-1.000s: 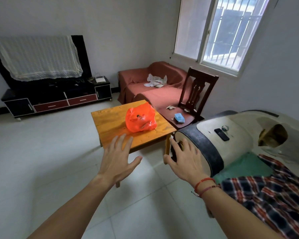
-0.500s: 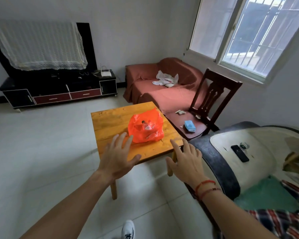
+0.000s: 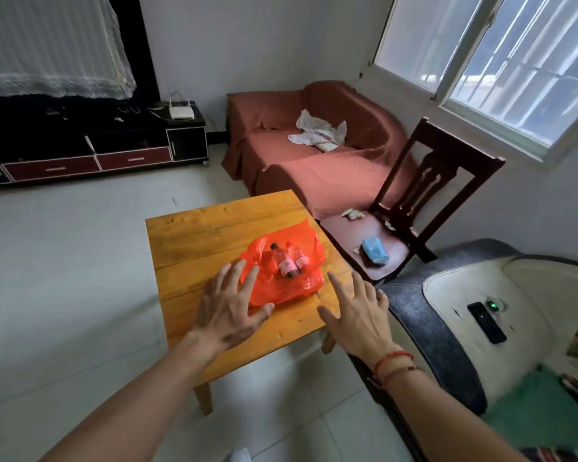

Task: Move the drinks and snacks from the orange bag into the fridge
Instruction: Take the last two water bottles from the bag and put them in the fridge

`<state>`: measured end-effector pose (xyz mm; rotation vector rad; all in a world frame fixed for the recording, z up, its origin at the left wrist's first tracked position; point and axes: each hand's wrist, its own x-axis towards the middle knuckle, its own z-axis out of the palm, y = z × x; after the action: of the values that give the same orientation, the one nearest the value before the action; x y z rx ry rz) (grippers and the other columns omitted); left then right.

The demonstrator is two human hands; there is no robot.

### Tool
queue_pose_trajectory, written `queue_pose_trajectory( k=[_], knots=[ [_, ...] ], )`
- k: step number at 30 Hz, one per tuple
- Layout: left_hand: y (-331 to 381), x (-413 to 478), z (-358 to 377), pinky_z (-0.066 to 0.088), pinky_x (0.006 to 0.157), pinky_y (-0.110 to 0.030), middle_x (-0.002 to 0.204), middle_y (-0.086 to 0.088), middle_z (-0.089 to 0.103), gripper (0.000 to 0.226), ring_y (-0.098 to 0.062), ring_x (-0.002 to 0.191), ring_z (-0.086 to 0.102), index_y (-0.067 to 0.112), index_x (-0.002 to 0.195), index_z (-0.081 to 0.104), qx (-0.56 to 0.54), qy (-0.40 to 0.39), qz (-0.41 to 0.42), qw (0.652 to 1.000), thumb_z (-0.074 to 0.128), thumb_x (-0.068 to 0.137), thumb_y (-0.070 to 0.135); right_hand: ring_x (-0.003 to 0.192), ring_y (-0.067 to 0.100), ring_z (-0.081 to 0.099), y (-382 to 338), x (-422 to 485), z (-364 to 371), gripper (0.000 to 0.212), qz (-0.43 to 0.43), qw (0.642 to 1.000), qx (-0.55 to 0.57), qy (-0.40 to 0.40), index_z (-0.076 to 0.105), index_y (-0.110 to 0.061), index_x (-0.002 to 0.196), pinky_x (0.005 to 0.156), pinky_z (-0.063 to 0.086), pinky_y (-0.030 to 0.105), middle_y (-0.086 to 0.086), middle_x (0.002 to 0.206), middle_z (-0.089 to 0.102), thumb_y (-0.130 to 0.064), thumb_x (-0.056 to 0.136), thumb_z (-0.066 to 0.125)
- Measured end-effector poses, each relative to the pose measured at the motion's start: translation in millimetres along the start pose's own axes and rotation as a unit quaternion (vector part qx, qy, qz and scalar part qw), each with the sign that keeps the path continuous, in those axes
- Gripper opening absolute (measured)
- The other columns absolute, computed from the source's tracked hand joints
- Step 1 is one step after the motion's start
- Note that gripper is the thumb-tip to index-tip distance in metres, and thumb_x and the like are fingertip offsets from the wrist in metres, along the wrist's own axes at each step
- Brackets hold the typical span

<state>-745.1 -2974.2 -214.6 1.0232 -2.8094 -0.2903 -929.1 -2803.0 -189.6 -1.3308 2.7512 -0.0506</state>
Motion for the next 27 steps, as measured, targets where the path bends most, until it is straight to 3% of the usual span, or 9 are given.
queue_pose_trajectory(
  k=[15,23,27],
  knots=[
    [-18,107,37,0.032,0.112,-0.054,0.162,-0.005,0.018,0.092,-0.028,0.147,0.015,0.026,0.153,0.023,-0.054,-0.067,-0.027,0.996,0.023,0.077,0.076,0.146,0.037,0.027,5,123,21,0.079,0.003,0.999,0.017,-0.043,0.009,-0.033,0.159,0.116,0.028,0.053,0.016,0.164,0.020,-0.065,0.094,0.041],
    [-1,166,68,0.033,0.114,-0.043,0.156,-0.009,0.028,0.089,-0.030,0.140,0.031,0.017,0.151,0.031,-0.180,-0.055,-0.071,0.980,0.032,0.080,0.070,0.142,0.038,0.034,8,188,33,0.076,-0.023,0.990,0.105,-0.089,0.013,-0.029,0.160,0.112,0.037,0.048,0.019,0.161,0.026,-0.044,0.097,0.053],
    [5,196,97,0.039,0.110,-0.042,0.154,-0.007,0.031,0.084,-0.026,0.137,0.039,0.019,0.151,0.031,-0.247,-0.083,-0.125,0.957,0.036,0.082,0.066,0.134,0.036,0.043,4,220,55,0.075,-0.032,0.979,0.160,-0.119,0.017,-0.031,0.159,0.101,0.048,0.045,0.014,0.157,0.032,-0.028,0.095,0.056]
  ],
)
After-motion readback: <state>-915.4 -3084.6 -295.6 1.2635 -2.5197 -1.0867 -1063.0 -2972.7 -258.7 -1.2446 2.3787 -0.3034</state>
